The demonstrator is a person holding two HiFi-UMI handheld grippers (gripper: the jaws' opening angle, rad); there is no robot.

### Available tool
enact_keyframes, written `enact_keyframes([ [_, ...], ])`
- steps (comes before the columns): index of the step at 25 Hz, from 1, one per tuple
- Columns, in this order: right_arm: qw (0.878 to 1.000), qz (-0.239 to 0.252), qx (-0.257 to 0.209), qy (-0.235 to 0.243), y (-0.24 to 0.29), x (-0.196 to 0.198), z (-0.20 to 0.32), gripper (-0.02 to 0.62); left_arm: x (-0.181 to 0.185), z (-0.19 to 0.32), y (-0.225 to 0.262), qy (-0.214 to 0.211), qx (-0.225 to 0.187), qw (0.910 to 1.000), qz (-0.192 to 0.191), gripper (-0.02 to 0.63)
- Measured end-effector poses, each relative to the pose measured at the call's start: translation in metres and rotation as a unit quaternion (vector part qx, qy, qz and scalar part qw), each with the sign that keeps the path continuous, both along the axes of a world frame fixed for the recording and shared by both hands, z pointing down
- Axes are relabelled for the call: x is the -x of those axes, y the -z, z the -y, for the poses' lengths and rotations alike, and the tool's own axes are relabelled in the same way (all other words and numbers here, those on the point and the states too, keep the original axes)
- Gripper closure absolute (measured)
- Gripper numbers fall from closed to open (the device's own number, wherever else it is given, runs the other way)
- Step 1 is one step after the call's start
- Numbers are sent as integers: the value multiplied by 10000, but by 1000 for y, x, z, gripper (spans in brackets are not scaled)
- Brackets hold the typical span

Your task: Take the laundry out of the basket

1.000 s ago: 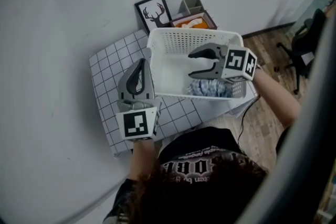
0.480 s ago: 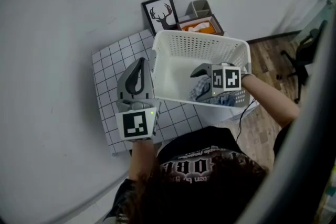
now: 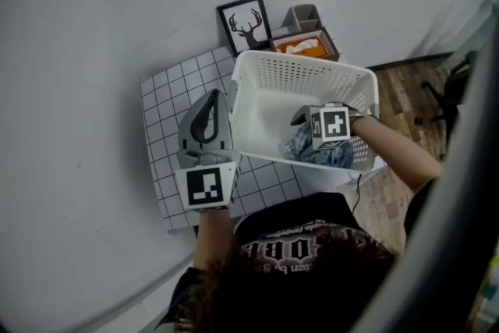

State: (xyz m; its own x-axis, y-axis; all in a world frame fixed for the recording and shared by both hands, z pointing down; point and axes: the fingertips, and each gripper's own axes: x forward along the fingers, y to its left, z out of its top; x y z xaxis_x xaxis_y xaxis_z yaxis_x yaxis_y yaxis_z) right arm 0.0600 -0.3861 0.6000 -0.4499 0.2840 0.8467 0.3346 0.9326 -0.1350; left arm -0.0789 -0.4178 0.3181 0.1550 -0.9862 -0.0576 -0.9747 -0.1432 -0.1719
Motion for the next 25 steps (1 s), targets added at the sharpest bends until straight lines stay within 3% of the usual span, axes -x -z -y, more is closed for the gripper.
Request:
enact_keyframes([
  [5, 9985, -417, 319, -174, -15, -8, -5, 229, 3, 5, 2, 35, 4, 10000, -16, 604],
  [11, 9968, -730, 271, -158, -26, -13, -7, 232, 3, 6, 2, 37, 9, 10000, 1, 604],
  [19, 9967, -817, -5, -11, -28, -15, -5, 378, 3, 3, 0, 68, 26, 10000, -6, 604],
  [25, 9964, -821, -157, -167, -25, -14, 2, 426, 3, 5, 2, 76, -1, 10000, 27, 604],
])
